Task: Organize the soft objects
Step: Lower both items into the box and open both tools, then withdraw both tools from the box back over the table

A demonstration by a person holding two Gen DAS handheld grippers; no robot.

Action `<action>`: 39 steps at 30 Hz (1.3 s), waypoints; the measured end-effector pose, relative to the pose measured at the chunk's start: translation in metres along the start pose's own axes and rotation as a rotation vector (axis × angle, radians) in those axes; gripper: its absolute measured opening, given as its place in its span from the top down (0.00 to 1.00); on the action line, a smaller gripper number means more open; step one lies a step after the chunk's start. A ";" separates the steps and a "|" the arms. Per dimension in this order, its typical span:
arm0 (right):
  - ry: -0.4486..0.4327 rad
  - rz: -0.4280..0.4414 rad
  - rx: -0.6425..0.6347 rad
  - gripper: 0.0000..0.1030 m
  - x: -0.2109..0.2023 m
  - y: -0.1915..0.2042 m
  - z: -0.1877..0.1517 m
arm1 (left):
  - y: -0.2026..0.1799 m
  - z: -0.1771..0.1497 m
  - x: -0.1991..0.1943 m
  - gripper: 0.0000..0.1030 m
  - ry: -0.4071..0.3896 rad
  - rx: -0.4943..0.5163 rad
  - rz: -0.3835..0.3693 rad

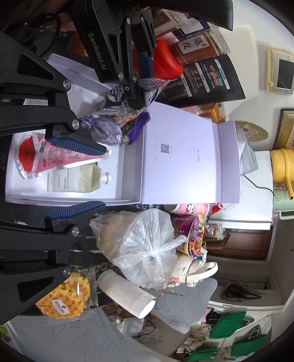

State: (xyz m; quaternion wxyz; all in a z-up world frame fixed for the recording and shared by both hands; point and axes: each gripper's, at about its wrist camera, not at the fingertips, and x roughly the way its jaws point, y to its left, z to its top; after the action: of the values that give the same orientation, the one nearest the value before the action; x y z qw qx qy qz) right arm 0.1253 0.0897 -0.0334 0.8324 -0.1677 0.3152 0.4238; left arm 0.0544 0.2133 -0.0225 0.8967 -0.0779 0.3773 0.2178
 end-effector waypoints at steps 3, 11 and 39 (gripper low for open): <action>-0.001 -0.003 0.005 0.60 -0.001 -0.001 0.000 | 0.000 0.000 0.000 0.57 0.004 0.002 0.005; 0.004 -0.016 -0.004 0.60 -0.004 0.000 -0.001 | -0.001 0.001 -0.007 0.16 -0.026 0.005 0.028; -0.143 -0.056 0.010 0.42 -0.096 0.004 -0.002 | -0.022 0.008 -0.088 0.16 -0.138 0.008 0.035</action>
State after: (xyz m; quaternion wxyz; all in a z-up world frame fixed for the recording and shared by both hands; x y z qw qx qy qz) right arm 0.0787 0.0338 0.0286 0.8652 -0.1416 0.2524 0.4095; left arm 0.0151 0.1667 0.0450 0.9169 -0.0525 0.3170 0.2370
